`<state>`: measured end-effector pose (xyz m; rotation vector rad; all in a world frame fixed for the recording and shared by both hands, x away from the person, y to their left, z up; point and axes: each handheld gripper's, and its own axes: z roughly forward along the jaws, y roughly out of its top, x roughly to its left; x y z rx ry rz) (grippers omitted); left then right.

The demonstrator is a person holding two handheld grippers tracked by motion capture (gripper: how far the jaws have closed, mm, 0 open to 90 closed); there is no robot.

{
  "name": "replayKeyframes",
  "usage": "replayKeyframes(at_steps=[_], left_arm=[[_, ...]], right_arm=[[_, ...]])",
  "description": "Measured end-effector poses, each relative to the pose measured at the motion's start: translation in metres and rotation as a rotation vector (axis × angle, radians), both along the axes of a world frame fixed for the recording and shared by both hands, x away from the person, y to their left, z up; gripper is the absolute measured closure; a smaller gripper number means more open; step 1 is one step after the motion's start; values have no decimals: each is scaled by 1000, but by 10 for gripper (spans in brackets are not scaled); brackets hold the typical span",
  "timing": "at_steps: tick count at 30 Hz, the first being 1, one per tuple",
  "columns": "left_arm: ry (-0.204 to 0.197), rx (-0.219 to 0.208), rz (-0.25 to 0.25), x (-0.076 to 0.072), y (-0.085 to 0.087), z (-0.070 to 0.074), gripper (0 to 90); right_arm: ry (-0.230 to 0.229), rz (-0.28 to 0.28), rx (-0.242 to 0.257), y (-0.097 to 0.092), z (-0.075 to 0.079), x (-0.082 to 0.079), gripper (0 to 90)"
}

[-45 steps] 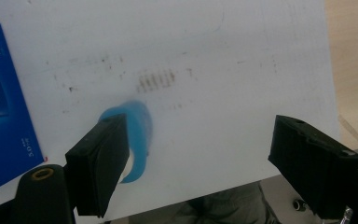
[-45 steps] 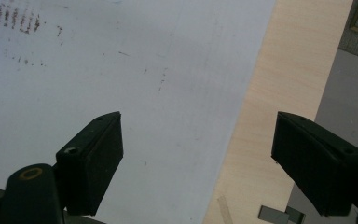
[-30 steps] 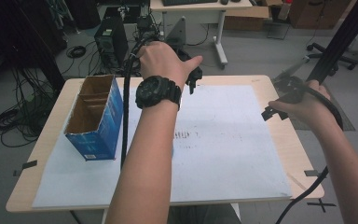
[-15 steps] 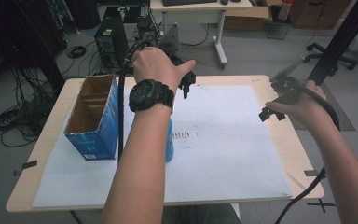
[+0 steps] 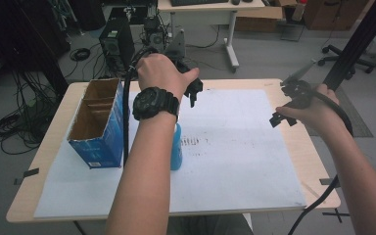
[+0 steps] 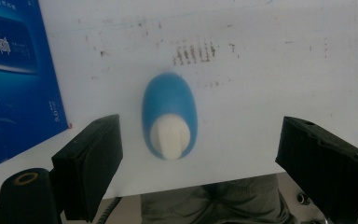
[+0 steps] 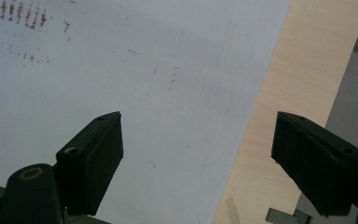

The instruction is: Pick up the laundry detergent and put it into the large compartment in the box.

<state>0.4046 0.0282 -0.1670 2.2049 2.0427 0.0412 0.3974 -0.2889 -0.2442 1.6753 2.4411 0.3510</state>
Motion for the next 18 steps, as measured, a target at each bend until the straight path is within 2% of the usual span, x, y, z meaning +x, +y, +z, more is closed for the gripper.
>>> replayKeyframes(at_steps=[18], left_arm=[[45,20,12,1,1,-22,150]], right_arm=[[9,8,-4,4,-6,1,167]])
